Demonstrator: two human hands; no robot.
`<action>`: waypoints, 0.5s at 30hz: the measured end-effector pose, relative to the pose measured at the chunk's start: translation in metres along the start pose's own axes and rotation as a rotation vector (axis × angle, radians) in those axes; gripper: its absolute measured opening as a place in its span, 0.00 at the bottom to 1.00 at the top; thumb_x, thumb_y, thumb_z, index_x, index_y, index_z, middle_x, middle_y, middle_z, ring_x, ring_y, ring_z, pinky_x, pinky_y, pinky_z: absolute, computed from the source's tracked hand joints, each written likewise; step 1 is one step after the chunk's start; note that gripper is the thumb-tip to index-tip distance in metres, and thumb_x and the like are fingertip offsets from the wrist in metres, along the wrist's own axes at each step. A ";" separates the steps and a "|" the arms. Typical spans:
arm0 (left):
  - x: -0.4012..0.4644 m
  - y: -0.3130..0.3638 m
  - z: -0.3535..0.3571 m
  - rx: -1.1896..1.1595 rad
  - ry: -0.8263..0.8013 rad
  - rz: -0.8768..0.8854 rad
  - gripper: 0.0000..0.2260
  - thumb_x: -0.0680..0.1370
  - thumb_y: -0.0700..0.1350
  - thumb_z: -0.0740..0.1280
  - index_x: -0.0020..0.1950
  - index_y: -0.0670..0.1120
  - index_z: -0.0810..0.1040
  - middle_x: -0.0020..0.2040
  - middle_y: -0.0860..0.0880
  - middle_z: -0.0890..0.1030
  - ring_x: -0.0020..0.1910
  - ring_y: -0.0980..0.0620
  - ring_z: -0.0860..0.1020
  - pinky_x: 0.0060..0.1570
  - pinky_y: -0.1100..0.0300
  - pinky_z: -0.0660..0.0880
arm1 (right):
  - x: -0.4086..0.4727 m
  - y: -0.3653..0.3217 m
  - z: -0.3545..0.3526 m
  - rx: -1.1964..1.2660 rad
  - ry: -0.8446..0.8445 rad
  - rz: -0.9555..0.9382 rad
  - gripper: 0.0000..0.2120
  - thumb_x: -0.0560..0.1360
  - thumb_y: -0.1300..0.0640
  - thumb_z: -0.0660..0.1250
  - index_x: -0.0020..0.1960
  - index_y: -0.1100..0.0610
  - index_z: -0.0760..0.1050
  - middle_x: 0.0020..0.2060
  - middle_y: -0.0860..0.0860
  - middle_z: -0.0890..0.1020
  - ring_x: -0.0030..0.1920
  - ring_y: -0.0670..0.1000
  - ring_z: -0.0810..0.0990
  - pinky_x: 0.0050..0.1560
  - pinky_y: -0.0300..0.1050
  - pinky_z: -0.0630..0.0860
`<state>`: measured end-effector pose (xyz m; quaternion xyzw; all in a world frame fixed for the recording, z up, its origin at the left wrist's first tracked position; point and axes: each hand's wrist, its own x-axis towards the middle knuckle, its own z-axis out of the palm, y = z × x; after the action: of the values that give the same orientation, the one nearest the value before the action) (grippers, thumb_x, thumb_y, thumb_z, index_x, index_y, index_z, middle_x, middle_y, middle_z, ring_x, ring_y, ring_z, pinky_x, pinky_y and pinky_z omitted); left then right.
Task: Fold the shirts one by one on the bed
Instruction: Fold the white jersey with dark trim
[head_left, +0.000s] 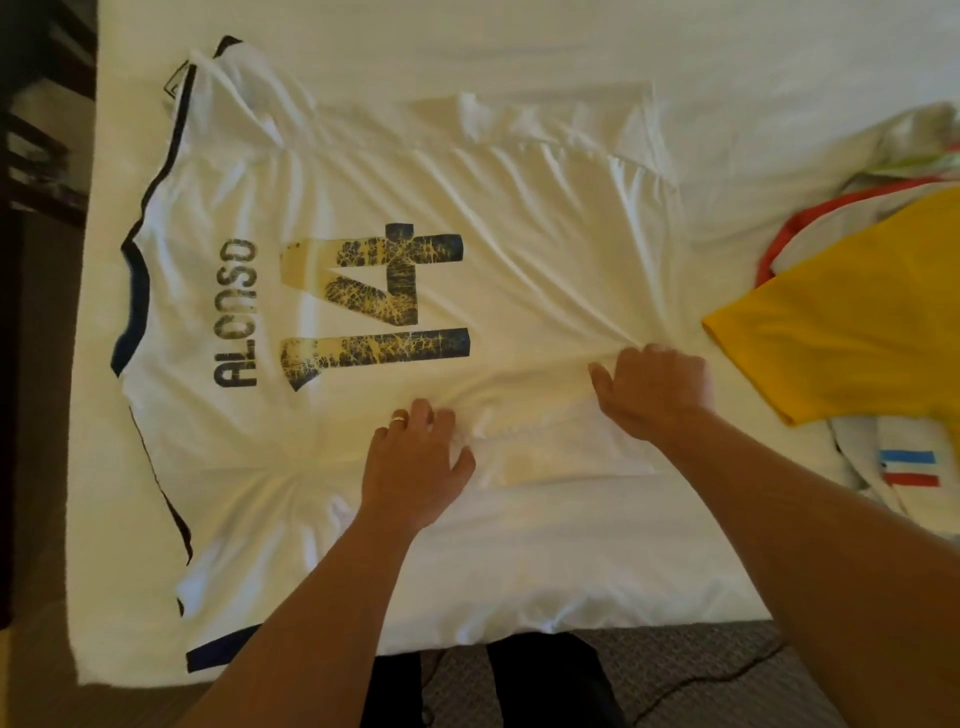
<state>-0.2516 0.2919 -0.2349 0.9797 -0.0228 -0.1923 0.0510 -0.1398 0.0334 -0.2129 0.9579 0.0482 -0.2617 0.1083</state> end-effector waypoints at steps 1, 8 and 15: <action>0.005 0.002 -0.002 -0.008 0.009 0.027 0.21 0.75 0.59 0.57 0.55 0.45 0.78 0.49 0.45 0.75 0.41 0.42 0.77 0.37 0.52 0.74 | 0.008 -0.002 -0.009 -0.013 0.056 -0.024 0.29 0.82 0.37 0.46 0.63 0.55 0.76 0.57 0.56 0.79 0.56 0.58 0.79 0.53 0.52 0.71; 0.060 -0.012 -0.023 -0.066 0.079 0.003 0.16 0.73 0.51 0.73 0.56 0.44 0.78 0.54 0.43 0.77 0.47 0.39 0.79 0.43 0.49 0.76 | 0.082 -0.008 -0.043 0.183 0.189 -0.115 0.23 0.82 0.41 0.52 0.67 0.55 0.71 0.66 0.55 0.72 0.64 0.59 0.73 0.58 0.55 0.72; 0.116 -0.029 -0.040 -0.116 0.039 -0.136 0.26 0.79 0.54 0.66 0.75 0.46 0.69 0.76 0.40 0.67 0.72 0.37 0.69 0.66 0.41 0.70 | 0.155 -0.003 -0.064 0.255 0.290 -0.123 0.25 0.82 0.43 0.56 0.74 0.55 0.64 0.77 0.56 0.60 0.73 0.60 0.64 0.67 0.58 0.67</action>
<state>-0.1279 0.3168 -0.2449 0.9780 0.0560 -0.1773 0.0949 0.0248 0.0565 -0.2390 0.9867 0.0883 -0.1310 -0.0381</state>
